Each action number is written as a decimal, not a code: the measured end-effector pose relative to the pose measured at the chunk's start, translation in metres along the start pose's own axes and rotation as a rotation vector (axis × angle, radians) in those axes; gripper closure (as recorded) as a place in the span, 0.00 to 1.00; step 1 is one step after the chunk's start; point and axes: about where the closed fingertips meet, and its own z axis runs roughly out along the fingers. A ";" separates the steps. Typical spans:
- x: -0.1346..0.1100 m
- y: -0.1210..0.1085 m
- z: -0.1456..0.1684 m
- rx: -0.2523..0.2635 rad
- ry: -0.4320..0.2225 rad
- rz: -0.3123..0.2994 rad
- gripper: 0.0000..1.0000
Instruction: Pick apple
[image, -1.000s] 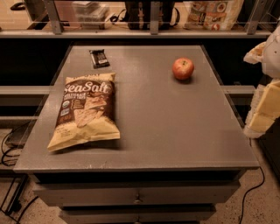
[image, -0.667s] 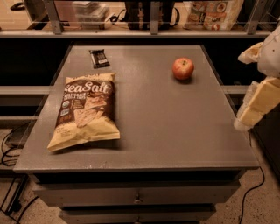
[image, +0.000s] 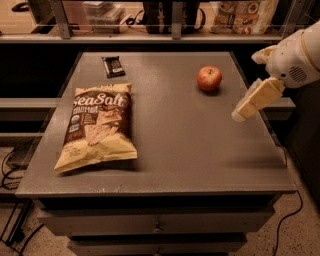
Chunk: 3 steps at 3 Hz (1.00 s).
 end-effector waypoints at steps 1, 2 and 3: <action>0.000 0.000 0.000 0.000 0.000 0.000 0.00; -0.003 -0.001 0.009 0.003 -0.025 0.009 0.00; -0.017 -0.016 0.032 0.026 -0.100 0.032 0.00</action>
Offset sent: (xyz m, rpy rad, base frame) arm 0.0140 0.0114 -0.0125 0.0636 -0.0197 -0.0135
